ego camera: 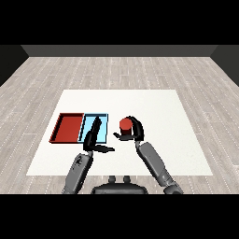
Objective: Pick the red can and put it in the red box
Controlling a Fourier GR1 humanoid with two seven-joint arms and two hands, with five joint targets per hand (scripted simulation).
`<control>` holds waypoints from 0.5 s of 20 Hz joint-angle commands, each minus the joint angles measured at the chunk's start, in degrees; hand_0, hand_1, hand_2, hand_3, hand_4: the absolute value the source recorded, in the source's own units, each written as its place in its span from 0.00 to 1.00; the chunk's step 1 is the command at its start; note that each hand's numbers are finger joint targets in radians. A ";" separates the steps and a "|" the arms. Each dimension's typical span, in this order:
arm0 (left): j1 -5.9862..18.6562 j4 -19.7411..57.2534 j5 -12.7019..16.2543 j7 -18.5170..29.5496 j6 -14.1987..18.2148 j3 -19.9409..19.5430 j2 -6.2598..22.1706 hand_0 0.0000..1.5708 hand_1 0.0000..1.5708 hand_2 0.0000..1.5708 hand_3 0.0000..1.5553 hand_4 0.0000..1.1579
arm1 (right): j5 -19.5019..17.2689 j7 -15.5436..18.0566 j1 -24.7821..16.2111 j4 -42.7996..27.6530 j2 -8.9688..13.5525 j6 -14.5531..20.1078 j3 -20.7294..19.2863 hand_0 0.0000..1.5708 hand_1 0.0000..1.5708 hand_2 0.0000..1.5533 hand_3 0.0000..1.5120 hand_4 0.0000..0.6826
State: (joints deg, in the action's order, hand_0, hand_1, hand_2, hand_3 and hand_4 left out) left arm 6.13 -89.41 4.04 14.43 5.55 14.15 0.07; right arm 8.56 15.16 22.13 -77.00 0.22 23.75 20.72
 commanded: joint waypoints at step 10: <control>7.85 12.68 5.78 0.27 7.12 7.61 -0.06 0.00 0.00 0.00 0.00 0.00 | 3.43 3.37 -0.11 1.46 -0.22 2.44 3.95 0.93 0.93 0.93 0.91 0.93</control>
State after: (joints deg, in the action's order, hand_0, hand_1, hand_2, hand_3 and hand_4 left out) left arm 11.30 -79.60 7.87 15.62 10.14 19.71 0.01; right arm 11.25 17.56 22.77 -75.62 0.03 25.75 23.42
